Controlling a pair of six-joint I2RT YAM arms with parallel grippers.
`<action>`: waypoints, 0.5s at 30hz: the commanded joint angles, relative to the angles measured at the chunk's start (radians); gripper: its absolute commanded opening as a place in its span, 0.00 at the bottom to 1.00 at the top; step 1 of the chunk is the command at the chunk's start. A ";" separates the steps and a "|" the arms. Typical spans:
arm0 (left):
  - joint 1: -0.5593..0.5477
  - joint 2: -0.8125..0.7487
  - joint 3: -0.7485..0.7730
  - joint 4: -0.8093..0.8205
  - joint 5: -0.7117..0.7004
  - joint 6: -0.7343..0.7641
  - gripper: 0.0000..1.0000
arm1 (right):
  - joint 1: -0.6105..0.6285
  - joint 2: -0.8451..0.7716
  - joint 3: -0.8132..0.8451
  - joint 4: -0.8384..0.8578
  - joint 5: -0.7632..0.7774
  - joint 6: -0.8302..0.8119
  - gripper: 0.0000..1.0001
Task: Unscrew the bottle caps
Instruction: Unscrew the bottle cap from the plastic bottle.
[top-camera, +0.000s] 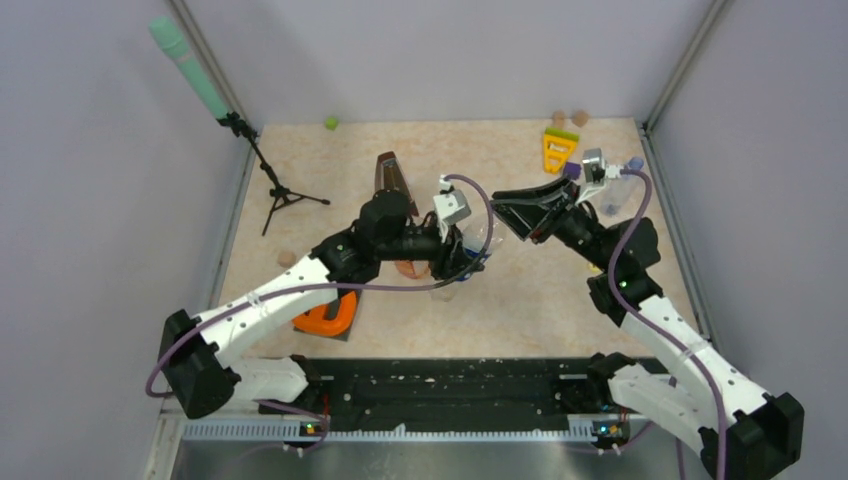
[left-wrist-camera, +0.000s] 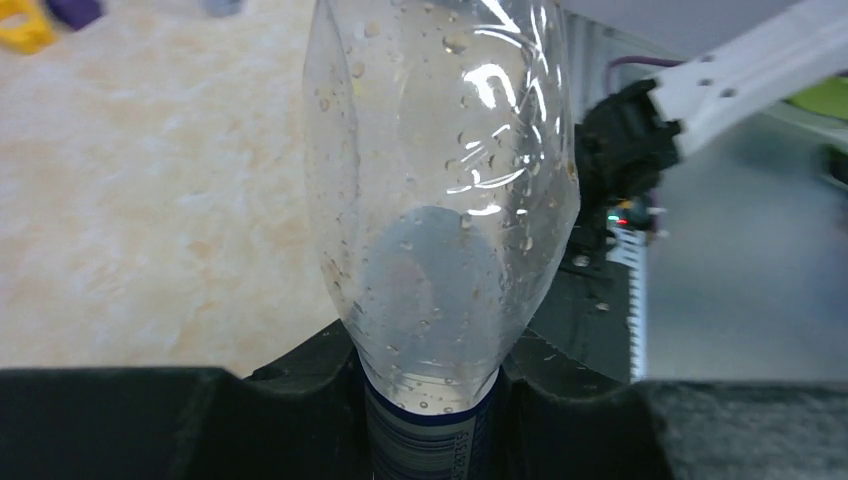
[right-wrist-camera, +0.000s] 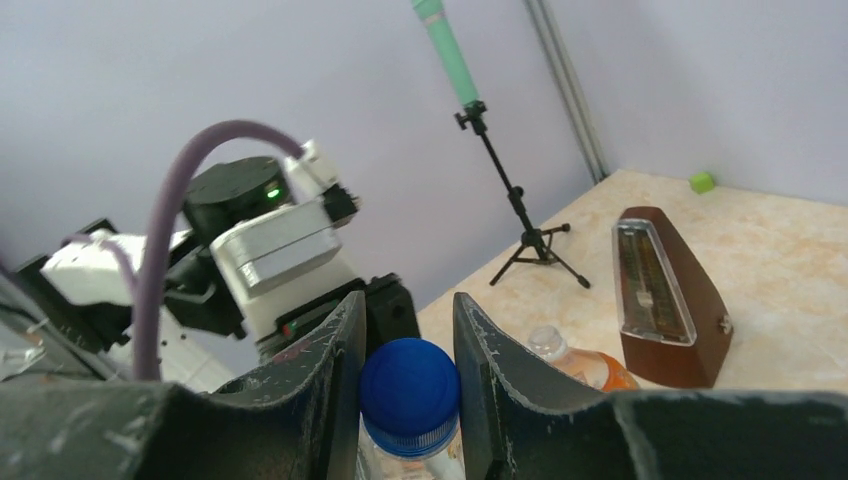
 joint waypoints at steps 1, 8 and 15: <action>0.076 0.012 0.040 0.178 0.456 -0.098 0.00 | -0.012 -0.009 0.004 0.175 -0.210 0.004 0.00; 0.098 0.070 0.049 0.297 0.756 -0.204 0.00 | -0.080 0.009 -0.033 0.429 -0.361 0.148 0.00; 0.102 0.049 0.036 0.183 0.553 -0.127 0.00 | -0.105 0.006 -0.023 0.372 -0.307 0.176 0.49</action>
